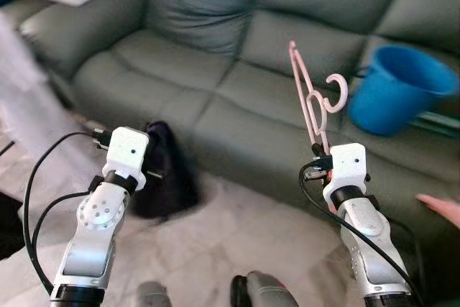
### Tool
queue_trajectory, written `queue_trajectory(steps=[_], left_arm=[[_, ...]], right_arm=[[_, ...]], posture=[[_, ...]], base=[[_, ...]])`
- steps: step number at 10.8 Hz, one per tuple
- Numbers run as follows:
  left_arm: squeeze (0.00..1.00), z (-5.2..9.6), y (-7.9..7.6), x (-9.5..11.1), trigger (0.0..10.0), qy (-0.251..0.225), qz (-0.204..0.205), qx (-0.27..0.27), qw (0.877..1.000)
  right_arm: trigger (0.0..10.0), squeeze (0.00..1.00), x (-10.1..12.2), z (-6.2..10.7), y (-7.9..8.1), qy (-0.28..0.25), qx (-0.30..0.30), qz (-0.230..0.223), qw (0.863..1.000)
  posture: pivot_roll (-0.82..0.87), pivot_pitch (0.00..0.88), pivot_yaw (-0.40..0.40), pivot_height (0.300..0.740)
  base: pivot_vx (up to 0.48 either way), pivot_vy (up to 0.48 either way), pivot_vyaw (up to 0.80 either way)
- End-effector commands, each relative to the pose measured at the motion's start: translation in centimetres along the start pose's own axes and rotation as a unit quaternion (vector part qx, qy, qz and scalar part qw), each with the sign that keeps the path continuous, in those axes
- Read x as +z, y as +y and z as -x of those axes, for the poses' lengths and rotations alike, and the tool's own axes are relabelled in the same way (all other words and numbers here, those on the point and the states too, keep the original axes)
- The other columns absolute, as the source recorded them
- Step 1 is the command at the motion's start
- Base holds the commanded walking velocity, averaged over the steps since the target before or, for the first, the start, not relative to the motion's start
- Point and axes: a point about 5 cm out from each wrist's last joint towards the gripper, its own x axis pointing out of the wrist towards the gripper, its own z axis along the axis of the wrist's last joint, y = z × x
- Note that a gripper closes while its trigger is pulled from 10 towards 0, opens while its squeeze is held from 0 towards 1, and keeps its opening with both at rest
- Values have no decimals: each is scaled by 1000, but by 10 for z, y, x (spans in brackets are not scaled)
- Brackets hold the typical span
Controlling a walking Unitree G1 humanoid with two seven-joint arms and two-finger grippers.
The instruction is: Hang hanger
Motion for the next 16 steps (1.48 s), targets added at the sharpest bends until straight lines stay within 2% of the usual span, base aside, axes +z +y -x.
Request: queue_trajectory(steps=[1, 3, 4, 5, 6, 8, 10, 11, 12, 14, 15, 16], left_arm=[[0, -2, 6, 4, 10000, -10, -14, 15, 1000], [0, -4, 7, 4, 10000, -11, -28, 30, 999], [0, -8, 11, 5, 10000, -11, -48, 51, 997], [0, -13, 15, 6, 10000, -11, -88, 67, 994], [0, -28, 26, 6, 10000, 5, -105, 92, 990], [0, -45, 33, 11, 10000, 14, -108, 98, 989], [0, -50, 36, 13, 10000, 18, -128, 104, 986], [0, -51, 41, 10, 10000, 26, -136, 119, 983], [0, -52, 48, 7, 10000, 38, -150, 146, 977], [0, -52, 54, 5, 10000, 46, -165, 157, 973], [0, -53, 51, 5, 10000, 40, -154, 136, 978], [0, -53, 46, 9, 10000, 23, -171, 113, 978]], right_arm=[[10000, 0, 0, -1, 2, 1, 1, -1, 1000], [10000, 0, 0, -1, 3, 2, 3, -1, 1000], [10000, 0, 0, 0, 4, 3, 8, -2, 1000], [10000, 0, 0, -1, 5, 7, 23, -6, 1000], [10000, 0, -1, -5, 14, 20, 73, -13, 997], [10000, 0, 5, -11, 24, 30, 148, -20, 988], [10000, 0, 11, -14, 42, 53, 257, -36, 964], [10000, 0, 7, -10, 54, 79, 304, -33, 949], [10000, 0, 2, -2, 67, 102, 362, -21, 926], [10000, 0, 4, 6, 76, 109, 411, -20, 905], [10000, 0, 4, 13, 80, 121, 445, -17, 887], [10000, 0, 4, 14, 80, 126, 465, -10, 876]], posture=[[-63, 130, -89, 740], [-64, 131, -87, 740], [-64, 131, -86, 740], [-64, 131, -86, 740], [-60, 132, -87, 740], [-65, 127, -83, 740], [-67, 126, -81, 740], [-67, 126, -81, 740], [-52, 120, -82, 740], [-52, 120, -82, 740], [-52, 120, -82, 740], [-52, 117, -78, 740]], base=[[0, 0, 0], [0, 0, 0], [0, 0, 0], [0, 0, 0], [0, 0, 0], [0, 0, 0], [0, 0, 0], [0, 0, 0], [0, 0, 0], [0, 0, 0], [0, 0, 0], [0, 0, 0]])
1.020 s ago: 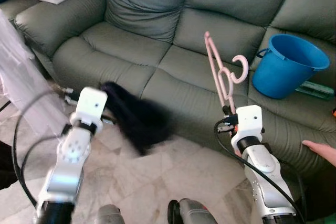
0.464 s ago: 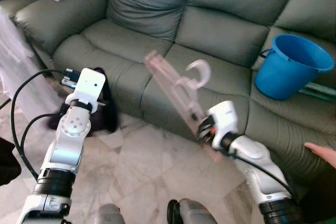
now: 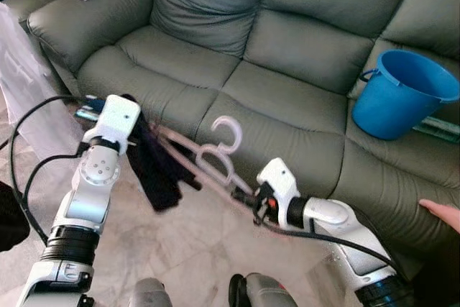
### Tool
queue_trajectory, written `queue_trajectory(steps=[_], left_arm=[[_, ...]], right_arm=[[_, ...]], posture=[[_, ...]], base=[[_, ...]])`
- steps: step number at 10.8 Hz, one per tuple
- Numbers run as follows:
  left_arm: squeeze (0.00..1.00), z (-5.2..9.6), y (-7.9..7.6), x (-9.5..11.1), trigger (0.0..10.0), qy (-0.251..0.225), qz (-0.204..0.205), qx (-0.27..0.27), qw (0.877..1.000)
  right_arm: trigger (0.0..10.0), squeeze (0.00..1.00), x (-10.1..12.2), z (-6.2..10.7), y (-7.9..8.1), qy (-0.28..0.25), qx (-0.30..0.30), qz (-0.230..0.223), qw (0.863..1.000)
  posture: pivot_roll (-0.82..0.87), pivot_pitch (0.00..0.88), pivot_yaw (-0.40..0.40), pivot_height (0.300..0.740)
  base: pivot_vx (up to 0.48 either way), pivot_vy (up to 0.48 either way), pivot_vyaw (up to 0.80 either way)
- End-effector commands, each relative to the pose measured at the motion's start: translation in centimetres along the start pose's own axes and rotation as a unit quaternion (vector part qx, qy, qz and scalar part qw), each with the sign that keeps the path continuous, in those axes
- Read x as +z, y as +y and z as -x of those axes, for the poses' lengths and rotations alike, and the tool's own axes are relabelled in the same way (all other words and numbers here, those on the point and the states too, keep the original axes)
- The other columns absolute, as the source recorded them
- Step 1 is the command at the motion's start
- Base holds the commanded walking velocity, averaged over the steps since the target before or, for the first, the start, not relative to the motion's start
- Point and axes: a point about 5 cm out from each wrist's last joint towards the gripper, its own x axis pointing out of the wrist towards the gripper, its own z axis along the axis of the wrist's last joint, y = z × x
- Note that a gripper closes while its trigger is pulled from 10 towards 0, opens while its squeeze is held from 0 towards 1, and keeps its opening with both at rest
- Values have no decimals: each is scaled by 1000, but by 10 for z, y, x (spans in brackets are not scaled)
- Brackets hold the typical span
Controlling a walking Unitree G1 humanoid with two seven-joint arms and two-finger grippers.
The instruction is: Hang hanger
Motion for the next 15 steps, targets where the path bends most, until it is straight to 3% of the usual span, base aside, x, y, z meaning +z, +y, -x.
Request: queue_trajectory(steps=[1, 4, 5, 6, 10, 13, 15], left_arm=[[0, -3, 4, 9, 10000, -25, -13, 2, 1000], [0, -4, 9, 2, 10000, -10, -35, 4, 999], [0, -4, 9, -4, 10000, 2, -63, -1, 998], [0, -2, 6, -9, 10000, 8, -73, -11, 997], [0, -1, 5, -13, 10000, 10, -74, -11, 997], [0, -2, 9, -17, 10000, 18, -76, 1, 997], [0, -4, 11, -24, 10000, 40, -84, 5, 996]], right_arm=[[10000, 0, 9, 1, 3, -7, 22, 11, 1000], [10000, 0, 16, 3, 1, -1, 29, 33, 999], [10000, 0, 23, 4, -9, -19, -13, 73, 997], [10000, 0, 34, 4, -15, -51, -36, 68, 996], [10000, 0, 37, 3, -7, -58, -13, 73, 996], [10000, 0, 33, 5, 5, -44, 36, 60, 997], [10000, 0, 33, 7, 4, -43, 35, 67, 996]], posture=[[-48, 118, -80, 740], [-47, 119, -83, 740], [-48, 119, -81, 740], [-52, 119, -79, 740], [-50, 124, -78, 740], [-50, 125, -79, 740], [-59, 123, -76, 740]], base=[[0, 0, 0], [0, 0, 0], [0, 0, 0], [0, 0, 0], [0, 0, 0], [0, 0, 0], [0, 0, 0]])
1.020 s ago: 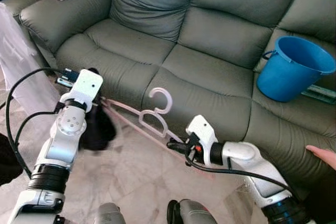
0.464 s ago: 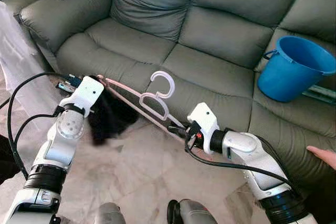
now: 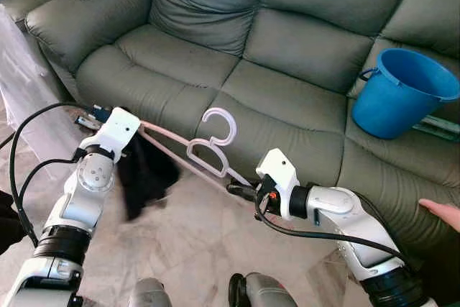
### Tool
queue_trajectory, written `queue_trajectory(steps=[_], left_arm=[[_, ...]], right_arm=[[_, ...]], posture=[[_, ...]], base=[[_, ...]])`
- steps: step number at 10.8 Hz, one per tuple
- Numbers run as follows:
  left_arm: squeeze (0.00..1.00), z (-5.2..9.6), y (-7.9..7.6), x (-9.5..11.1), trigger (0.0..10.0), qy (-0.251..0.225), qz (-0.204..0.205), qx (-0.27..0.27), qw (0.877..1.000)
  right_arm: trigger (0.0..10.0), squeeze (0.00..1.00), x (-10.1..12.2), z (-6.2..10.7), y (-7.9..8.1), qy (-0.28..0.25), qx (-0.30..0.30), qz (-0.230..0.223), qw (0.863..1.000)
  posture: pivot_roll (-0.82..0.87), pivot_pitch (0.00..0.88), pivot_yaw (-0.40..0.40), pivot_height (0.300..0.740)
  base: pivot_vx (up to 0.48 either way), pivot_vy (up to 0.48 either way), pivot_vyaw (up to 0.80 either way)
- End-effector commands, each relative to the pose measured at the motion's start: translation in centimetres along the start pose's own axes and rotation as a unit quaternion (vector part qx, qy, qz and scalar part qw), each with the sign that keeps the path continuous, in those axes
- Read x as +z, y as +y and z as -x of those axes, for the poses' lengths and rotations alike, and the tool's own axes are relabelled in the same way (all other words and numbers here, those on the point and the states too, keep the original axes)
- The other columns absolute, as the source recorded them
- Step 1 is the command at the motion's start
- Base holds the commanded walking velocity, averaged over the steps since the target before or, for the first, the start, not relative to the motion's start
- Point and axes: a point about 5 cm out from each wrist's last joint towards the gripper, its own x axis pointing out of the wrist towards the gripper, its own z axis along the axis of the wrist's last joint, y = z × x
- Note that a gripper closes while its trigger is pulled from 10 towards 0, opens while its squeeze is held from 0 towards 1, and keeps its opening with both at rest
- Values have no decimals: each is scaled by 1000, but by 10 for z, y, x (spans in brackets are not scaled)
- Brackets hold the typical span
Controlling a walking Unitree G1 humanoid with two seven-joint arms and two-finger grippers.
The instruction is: Hang hanger
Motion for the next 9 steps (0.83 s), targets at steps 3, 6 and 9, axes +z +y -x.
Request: queue_trajectory(steps=[3, 6, 9], left_arm=[[0, -6, 10, 15, 10000, -36, 15, 22, 999], [0, -1, 21, 37, 10000, -113, 96, 7, 989], [0, 10, 17, 72, 10000, -214, 165, -62, 961]], right_arm=[[10000, 0, -5, 3, 2, 13, 6, 6, 1000], [10000, 0, -25, 4, -11, 30, -33, -46, 998], [10000, 0, -38, 4, -27, 35, -76, -85, 993]], posture=[[-58, 123, -77, 740], [-49, 122, -77, 740], [-43, 123, -78, 740]], base=[[0, 0, 0], [0, 0, 0], [0, 0, 0]])
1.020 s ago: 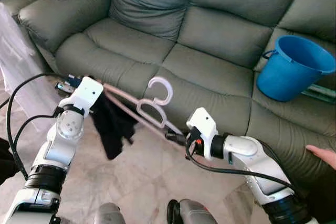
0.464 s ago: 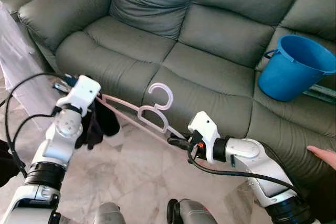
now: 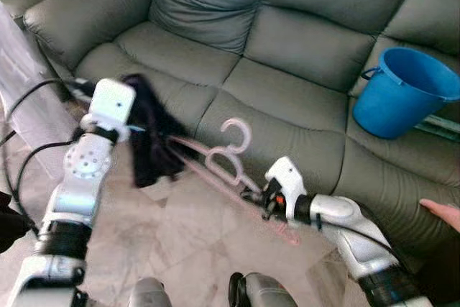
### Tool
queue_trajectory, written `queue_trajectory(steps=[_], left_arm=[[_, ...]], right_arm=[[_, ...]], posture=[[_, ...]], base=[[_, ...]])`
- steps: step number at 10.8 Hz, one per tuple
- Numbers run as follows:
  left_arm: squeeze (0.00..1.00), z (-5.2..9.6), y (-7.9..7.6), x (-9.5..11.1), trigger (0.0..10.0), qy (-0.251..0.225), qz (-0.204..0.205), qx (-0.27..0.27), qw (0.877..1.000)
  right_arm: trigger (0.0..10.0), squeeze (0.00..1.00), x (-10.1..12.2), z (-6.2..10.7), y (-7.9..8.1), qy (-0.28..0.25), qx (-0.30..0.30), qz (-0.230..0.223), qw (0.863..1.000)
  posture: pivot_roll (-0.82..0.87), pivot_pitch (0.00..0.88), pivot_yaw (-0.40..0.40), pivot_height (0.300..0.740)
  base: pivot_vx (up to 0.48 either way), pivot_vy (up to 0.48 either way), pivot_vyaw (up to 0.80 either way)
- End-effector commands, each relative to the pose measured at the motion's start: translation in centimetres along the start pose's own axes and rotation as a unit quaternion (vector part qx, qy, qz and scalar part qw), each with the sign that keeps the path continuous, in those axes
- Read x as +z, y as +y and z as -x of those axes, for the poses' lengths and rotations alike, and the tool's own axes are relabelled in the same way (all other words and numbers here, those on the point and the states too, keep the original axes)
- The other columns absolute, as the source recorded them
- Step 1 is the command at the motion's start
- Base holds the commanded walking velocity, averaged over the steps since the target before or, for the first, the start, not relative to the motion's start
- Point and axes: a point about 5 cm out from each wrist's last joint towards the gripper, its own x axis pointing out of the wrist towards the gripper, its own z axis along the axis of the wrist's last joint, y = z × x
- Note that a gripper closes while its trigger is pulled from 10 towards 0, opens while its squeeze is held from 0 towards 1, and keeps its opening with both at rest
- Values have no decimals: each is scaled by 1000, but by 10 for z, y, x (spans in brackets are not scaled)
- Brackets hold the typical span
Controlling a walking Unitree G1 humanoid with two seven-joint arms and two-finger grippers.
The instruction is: Hang hanger
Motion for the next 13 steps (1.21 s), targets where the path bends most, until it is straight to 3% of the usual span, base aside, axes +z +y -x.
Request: queue_trajectory(steps=[1, 3, 5, 7, 8, 11, 12, 13], left_arm=[[0, -1, -6, 14, 10000, -32, 13, -31, 999], [0, 4, -34, 32, 10000, -55, 46, -131, 989], [0, 16, -35, 22, 10000, -30, 36, -147, 988], [0, 33, -33, 18, 10000, 6, 92, -161, 983], [0, 49, -48, 9, 10000, 37, 99, -211, 972], [0, 67, -95, 5, 10000, 83, 100, -322, 938], [0, 70, -102, 5, 10000, 82, 75, -338, 935], [0, 67, -105, 7, 10000, 79, 62, -329, 939]], right_arm=[[10000, 0, 4, 3, -9, -18, -24, -14, 999], [10000, 0, 11, 3, -35, -52, -117, -63, 990], [10000, 0, 36, 10, -61, -134, -222, -90, 961], [10000, 0, 61, 33, -95, -230, -330, -153, 903], [10000, 0, 84, 46, -112, -293, -368, -195, 861], [10000, 0, 152, 34, -103, -402, -324, -233, 824], [10000, 0, 170, 28, -93, -427, -290, -252, 819], [10000, 0, 189, 18, -76, -444, -234, -276, 820]], posture=[[-43, 123, -78, 740], [-39, 125, -80, 740], [-38, 127, -76, 740], [-31, 127, -74, 740], [-26, 126, -74, 740], [-25, 120, -81, 740], [-30, 118, -83, 740], [-29, 119, -82, 740]], base=[[0, 0, 0], [0, 0, 0], [0, 0, 0], [0, 0, 0], [0, 0, 0], [0, 0, 0], [0, 0, 0], [0, 0, 0]])
